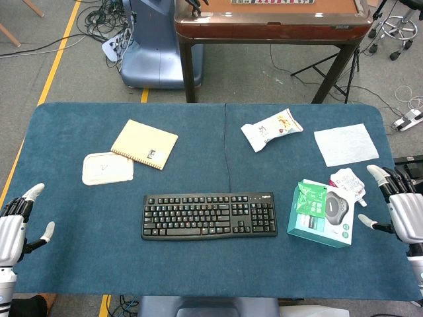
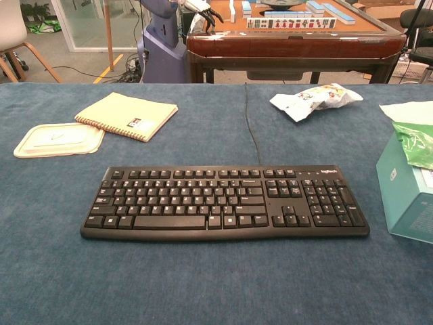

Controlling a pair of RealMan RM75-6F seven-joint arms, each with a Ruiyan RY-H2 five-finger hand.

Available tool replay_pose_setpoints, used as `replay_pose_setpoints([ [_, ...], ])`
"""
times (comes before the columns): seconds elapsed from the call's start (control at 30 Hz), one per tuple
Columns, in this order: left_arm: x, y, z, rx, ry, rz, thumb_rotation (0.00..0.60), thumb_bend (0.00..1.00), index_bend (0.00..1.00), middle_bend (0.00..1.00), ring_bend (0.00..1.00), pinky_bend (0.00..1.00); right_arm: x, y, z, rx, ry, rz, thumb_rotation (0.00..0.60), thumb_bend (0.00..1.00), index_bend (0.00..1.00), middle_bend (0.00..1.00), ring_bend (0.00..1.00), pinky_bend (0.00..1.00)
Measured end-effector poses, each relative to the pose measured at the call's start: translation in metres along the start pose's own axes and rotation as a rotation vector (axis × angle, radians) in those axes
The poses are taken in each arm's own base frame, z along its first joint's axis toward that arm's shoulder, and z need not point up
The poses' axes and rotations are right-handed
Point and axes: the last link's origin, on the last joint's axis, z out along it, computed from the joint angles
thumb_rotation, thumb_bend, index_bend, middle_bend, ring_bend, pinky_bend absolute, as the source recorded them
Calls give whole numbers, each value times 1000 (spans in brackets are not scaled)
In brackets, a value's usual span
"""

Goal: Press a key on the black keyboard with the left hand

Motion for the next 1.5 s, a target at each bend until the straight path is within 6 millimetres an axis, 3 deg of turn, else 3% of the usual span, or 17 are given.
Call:
replay_pose_setpoints([
  [0.33,3,1,4,-24,10,-15,600,338,67,123,164,131,6,1,0,0,18,-9,600,105,53,129,83,68],
  [0.4,5,2,7,-43,9,-16,600,338,67,167,201,142,7,0,1,1,24,-11,600,106,53,130,83,68],
  [0.47,5,3,9,-56,-2,-14,600,338,67,295,326,229,7,0,1,-1,24,-10,600,106,53,130,83,68],
  [0.57,4,7,16,-86,-45,-9,600,338,73,468,517,554,7,0,2,1,19,-11,600,105,53,129,83,68],
  [0.67,1,13,26,-132,-101,6,600,346,104,671,697,777,8,-2,2,5,20,-15,600,105,53,129,83,68],
  [0.73,-1,18,33,-163,-137,16,600,387,136,782,795,879,9,-3,2,6,22,-17,600,105,53,129,84,68],
  [0.87,-6,32,50,-232,-206,36,600,491,183,902,907,979,9,-3,2,4,20,-19,600,105,53,129,83,68],
  [1.03,-16,49,66,-294,-326,59,600,538,203,972,969,1000,9,-6,2,6,18,-22,600,105,53,129,83,68],
  [1.5,-55,114,107,-426,-668,169,600,585,66,983,981,1000,4,-8,4,9,-4,-25,600,105,53,129,83,68],
])
